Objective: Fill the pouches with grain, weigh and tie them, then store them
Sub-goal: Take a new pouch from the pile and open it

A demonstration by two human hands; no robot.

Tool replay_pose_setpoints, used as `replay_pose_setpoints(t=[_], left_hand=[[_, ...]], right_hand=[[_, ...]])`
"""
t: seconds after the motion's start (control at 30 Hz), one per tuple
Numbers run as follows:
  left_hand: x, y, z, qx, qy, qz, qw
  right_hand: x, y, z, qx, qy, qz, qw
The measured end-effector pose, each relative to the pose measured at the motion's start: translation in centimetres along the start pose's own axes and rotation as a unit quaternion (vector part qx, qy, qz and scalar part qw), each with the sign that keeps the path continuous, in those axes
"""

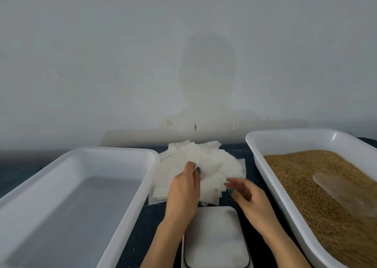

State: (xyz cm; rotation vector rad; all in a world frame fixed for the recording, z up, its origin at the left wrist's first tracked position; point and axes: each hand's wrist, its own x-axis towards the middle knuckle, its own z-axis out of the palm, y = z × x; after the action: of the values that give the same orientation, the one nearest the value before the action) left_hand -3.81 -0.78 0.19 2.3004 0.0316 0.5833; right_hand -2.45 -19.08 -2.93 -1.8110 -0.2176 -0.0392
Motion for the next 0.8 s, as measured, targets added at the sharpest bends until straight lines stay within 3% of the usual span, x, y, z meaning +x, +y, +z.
replay_pose_setpoints(t=[0.1, 0.17, 0.43, 0.6, 0.73, 0.8], left_hand=[[-1.2, 0.5, -0.3, -0.196, -0.011, -0.081, 0.977], [-1.5, 0.4, -0.3, -0.268, -0.034, -0.112, 0.956], [-2.0, -0.6, -0.8, -0.272, -0.11, -0.137, 0.946], [-2.0, -0.8, -0.9, -0.26, -0.097, -0.132, 0.952], [-2.0, -1.0, -0.9, -0.231, -0.09, -0.039, 0.968], [-2.1, -0.9, -1.0, -0.15, -0.111, 0.042, 0.982]], right_hand=[[-0.4, -0.8, 0.3, 0.002, -0.011, -0.024, 1.0], [-0.7, -1.2, 0.6, 0.006, -0.028, -0.023, 0.999], [-1.0, -1.0, 0.3, 0.042, 0.016, -0.004, 0.999], [-1.2, -1.3, 0.1, 0.138, 0.005, 0.054, 0.989], [-1.0, -1.3, 0.0, 0.167, 0.004, 0.092, 0.982], [-1.0, -1.5, -0.1, 0.16, 0.0, 0.101, 0.982]])
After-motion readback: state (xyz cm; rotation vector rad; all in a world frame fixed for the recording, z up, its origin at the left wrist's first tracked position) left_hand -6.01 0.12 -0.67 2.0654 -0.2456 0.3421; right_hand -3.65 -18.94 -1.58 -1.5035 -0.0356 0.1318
